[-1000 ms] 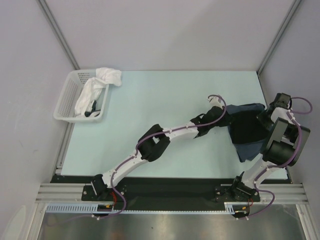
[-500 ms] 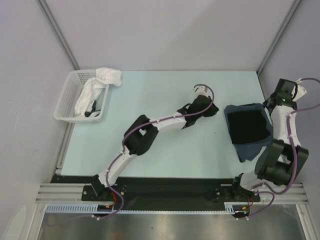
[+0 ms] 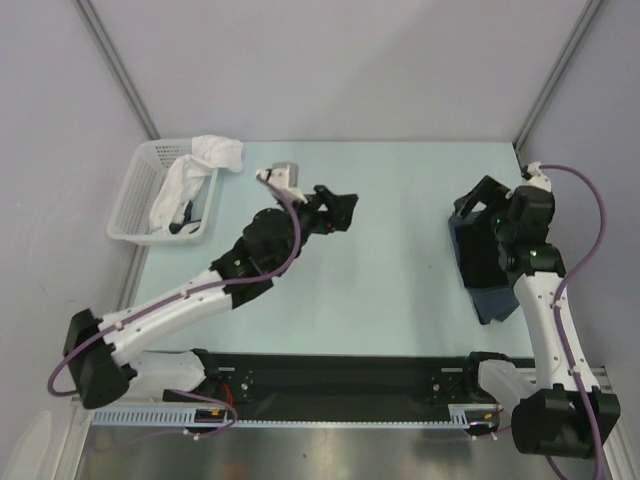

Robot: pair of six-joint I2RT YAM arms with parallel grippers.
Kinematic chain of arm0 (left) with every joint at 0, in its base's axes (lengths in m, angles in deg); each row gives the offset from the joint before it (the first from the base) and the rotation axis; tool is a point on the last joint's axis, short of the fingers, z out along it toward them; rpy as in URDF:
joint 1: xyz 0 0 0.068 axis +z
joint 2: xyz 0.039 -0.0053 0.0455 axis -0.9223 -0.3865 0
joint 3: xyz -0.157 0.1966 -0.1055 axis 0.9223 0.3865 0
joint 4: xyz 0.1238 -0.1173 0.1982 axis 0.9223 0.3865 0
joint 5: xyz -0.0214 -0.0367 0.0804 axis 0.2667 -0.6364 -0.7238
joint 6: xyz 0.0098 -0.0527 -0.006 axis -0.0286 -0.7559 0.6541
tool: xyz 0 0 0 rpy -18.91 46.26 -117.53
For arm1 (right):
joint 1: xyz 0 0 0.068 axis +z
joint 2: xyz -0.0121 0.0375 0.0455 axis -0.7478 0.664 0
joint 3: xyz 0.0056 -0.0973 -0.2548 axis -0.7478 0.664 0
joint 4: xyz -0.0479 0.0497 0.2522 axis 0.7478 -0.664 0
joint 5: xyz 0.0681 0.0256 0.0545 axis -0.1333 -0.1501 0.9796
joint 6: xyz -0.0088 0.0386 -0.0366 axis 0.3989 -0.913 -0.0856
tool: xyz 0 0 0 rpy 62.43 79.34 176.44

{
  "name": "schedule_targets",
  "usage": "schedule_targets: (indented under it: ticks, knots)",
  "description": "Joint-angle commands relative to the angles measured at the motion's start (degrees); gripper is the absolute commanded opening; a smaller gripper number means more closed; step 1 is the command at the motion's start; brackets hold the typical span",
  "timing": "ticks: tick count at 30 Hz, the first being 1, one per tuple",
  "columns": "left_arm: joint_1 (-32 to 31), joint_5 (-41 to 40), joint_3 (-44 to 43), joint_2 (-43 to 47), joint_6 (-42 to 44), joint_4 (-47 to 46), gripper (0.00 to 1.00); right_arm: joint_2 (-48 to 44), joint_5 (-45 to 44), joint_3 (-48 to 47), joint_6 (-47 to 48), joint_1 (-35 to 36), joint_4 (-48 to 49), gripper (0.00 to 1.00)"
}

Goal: Fold and stack the tank tops
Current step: Neatly place the folded tank top to the corner

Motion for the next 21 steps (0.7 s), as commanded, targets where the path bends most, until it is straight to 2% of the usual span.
schedule_targets:
  ticks: [1,4,7,10,12,17,21]
  knots:
    - [0.17,-9.63,11.18,6.94,3.47,6.92,0.89,-5.16,9.81,7.38,-1.59,4.00,8.46,0.99]
    - [0.43,-12.89,19.27,15.82,2.86,10.08,1.00,-8.86,15.79,15.39,-3.61,7.43,17.25,1.00]
    - [0.78,-14.38,26.47,23.64,2.42,11.93,1.00,-10.88,17.22,20.68,-4.49,9.38,21.40,1.00]
    - [1.14,-13.77,33.07,30.57,2.42,12.46,1.00,-13.95,18.45,29.90,-5.81,11.14,27.63,0.91]
    - [1.22,-13.16,36.67,33.93,2.24,13.51,1.00,-16.14,18.54,36.39,-7.65,11.67,30.29,0.99]
    - [1.14,-10.87,39.41,40.70,2.76,21.49,1.00,-20.55,16.88,40.03,-5.20,12.81,29.43,1.00]
    - [1.14,-10.87,38.88,41.24,4.52,26.43,1.00,-19.50,16.70,42.75,-7.03,13.16,32.31,1.00]
